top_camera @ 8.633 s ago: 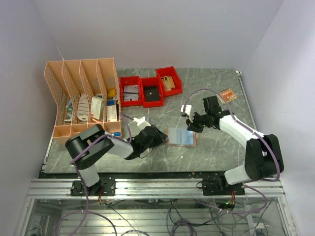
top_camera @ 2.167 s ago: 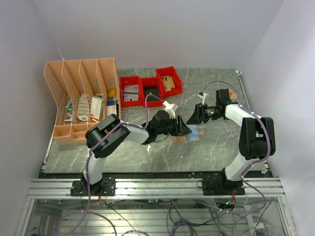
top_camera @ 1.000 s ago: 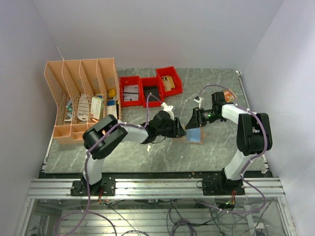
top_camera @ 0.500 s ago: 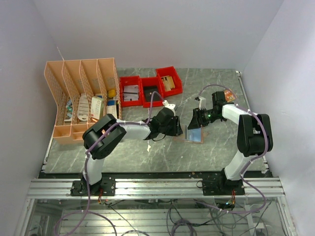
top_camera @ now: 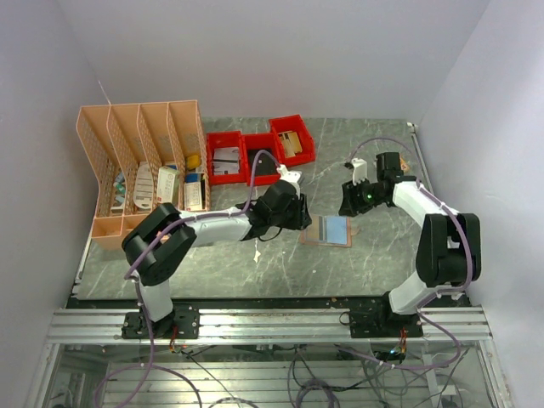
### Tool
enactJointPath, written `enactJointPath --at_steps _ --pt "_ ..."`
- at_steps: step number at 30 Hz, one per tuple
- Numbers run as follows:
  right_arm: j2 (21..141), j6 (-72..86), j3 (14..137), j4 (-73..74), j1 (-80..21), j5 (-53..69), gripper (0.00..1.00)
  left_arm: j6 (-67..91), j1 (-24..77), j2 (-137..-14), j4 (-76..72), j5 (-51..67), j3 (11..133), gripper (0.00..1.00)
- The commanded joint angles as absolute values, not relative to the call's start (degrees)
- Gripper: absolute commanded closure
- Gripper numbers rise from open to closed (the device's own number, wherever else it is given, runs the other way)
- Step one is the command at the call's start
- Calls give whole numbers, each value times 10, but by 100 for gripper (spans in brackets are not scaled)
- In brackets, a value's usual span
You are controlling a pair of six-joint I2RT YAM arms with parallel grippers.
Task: Put the credit cards into the card holder
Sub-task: Turn over the card slot in the card holder.
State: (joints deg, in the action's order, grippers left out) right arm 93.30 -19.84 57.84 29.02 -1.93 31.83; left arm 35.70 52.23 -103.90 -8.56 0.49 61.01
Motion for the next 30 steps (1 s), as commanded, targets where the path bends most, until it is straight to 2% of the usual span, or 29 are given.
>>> enactJointPath --at_steps 1,5,8,10,16,22,30 --pt "879 -234 578 292 -2 355 60 345 523 -1021 -119 23 602 55" --pt "871 -250 551 310 3 524 67 347 522 -1045 -127 48 618 57" --pt "923 -251 561 333 0 551 90 347 518 -1064 -125 53 628 58" --pt "968 -267 580 365 -4 543 99 346 514 -1072 -117 52 630 58" --pt "1019 -222 589 339 -32 497 100 354 495 -1079 -142 79 609 56" --pt "1050 -187 599 315 -65 438 100 361 489 -1096 -123 85 609 58" --pt "1072 -198 623 325 -98 458 97 359 486 -1041 -141 54 563 58"
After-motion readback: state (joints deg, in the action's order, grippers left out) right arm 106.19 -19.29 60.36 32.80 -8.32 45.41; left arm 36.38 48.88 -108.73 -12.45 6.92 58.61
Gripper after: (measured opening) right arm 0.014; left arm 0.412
